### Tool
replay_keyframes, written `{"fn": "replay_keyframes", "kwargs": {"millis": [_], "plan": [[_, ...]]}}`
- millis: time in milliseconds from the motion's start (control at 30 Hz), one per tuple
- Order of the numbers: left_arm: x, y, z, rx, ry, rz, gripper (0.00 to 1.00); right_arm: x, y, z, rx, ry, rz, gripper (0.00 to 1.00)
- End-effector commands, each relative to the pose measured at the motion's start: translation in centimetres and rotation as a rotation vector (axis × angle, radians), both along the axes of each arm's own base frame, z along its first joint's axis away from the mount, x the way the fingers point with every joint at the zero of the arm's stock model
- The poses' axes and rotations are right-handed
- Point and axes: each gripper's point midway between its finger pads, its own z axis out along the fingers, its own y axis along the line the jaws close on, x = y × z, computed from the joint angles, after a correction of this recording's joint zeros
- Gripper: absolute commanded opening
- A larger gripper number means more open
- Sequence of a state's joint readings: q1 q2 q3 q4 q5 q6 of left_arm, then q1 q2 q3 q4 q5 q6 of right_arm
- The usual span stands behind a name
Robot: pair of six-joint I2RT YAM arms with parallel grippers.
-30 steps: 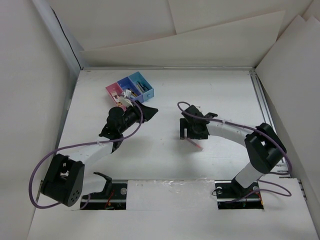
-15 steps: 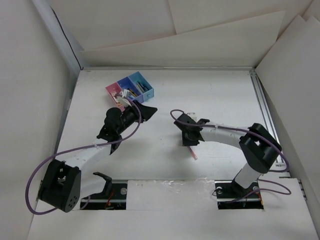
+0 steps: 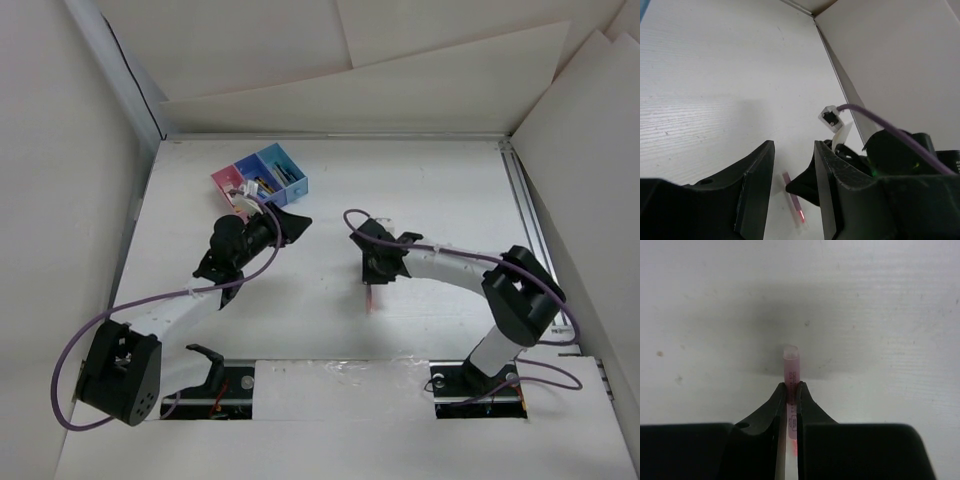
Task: Sort the stationery into containers
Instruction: Pick up the pen from the center of the board.
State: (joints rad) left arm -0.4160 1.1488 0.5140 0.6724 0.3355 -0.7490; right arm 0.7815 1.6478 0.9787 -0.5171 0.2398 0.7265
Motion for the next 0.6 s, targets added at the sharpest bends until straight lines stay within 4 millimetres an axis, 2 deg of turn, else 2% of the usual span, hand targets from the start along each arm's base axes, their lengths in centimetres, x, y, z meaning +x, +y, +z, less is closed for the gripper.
{"fn": "replay_keyframes", "kwargs": {"millis": [0, 67, 100, 167, 200, 233, 267, 300, 367, 500, 533, 567], "plan": [[-0.1, 0.5, 1.5, -0.007, -0.059, 0.016, 0.34, 5.1, 3.5, 7.0, 0.220, -0.185, 0.021, 0.00], [-0.4, 0.1, 2.1, -0.019, -0.082, -0.016, 0.33, 6.2, 4.4, 9.0, 0.295, -0.216, 0.039, 0.00], [-0.5, -0.1, 2.0, -0.021, -0.083, -0.032, 0.33, 7.6, 4.5, 10.5, 0.322, -0.253, 0.034, 0.00], [-0.8, -0.7, 2.0, -0.021, -0.078, -0.070, 0.33, 9.1, 4.8, 12.1, 0.364, -0.286, 0.037, 0.00], [-0.7, -0.6, 1.2, 0.006, -0.070, -0.072, 0.33, 9.7, 4.7, 12.9, 0.386, -0.291, 0.045, 0.00], [-0.8, -1.6, 1.5, 0.021, -0.073, -0.099, 0.36, 10.7, 5.3, 14.2, 0.421, -0.322, 0.050, 0.00], [-1.1, -2.1, 1.4, 0.043, -0.071, -0.109, 0.38, 10.8, 5.8, 14.8, 0.441, -0.333, 0.074, 0.00], [-1.2, -2.4, 0.5, 0.076, -0.048, -0.114, 0.45, 11.2, 5.9, 15.0, 0.461, -0.330, 0.078, 0.00], [-1.7, -3.2, 0.0, 0.101, -0.059, -0.138, 0.50, 11.9, 6.3, 16.2, 0.499, -0.359, 0.088, 0.00], [-1.8, -3.9, -1.1, 0.126, -0.044, -0.172, 0.55, 12.2, 7.0, 16.9, 0.552, -0.361, 0.111, 0.00], [-1.8, -4.2, -1.1, 0.124, -0.041, -0.192, 0.55, 11.9, 7.4, 16.6, 0.562, -0.342, 0.126, 0.00], [-1.4, -4.4, -1.8, 0.139, -0.028, -0.195, 0.55, 12.1, 7.5, 16.8, 0.568, -0.352, 0.128, 0.00]]}}
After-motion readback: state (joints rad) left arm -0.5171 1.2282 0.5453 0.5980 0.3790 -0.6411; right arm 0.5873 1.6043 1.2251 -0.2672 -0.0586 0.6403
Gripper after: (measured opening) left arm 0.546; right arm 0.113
